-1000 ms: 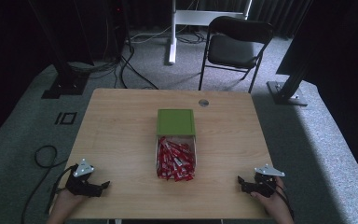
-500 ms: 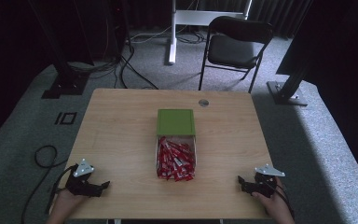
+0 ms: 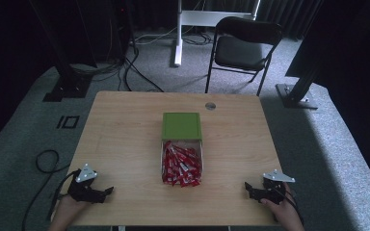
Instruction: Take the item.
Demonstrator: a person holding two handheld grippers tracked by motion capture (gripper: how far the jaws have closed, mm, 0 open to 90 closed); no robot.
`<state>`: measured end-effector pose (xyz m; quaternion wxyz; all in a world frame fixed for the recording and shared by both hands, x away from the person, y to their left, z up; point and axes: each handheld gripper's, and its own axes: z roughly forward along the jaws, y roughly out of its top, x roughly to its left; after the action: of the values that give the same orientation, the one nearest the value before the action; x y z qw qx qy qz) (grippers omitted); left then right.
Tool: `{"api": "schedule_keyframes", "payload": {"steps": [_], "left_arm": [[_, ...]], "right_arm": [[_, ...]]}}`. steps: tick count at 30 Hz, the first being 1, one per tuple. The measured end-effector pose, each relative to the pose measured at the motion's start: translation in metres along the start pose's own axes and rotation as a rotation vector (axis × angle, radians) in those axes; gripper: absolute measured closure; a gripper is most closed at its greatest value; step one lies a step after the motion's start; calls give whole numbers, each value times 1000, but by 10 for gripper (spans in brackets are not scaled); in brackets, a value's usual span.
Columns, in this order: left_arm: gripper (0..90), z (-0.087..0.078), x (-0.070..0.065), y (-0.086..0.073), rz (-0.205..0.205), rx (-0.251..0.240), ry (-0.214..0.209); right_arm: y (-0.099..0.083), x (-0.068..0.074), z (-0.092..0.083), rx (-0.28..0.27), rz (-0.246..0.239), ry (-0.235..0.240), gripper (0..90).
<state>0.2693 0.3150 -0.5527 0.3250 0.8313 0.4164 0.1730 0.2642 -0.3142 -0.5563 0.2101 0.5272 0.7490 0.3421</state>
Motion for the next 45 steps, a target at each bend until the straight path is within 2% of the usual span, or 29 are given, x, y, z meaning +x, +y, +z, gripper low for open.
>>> {"api": "schedule_keyframes", "payload": {"steps": [7, 11, 13, 17, 29, 34, 45], "left_arm": [[7, 0, 0, 0, 0, 0, 0], [7, 0, 0, 0, 0, 0, 0], [7, 0, 0, 0, 0, 0, 0], [7, 0, 0, 0, 0, 0, 0], [7, 0, 0, 0, -1, 0, 0], [7, 0, 0, 0, -1, 0, 0], [7, 0, 0, 0, 0, 0, 0]], "right_arm": [[13, 1, -8, -21, 2, -12, 137], [22, 4, -11, -32, 1, -2, 137], [27, 5, -13, -46, 23, 12, 137], [35, 8, -16, -62, 20, 19, 137], [65, 26, -19, -111, -4, 70, 139], [78, 36, -18, -145, -8, 90, 139], [103, 60, -16, -176, -27, 156, 139]]}}
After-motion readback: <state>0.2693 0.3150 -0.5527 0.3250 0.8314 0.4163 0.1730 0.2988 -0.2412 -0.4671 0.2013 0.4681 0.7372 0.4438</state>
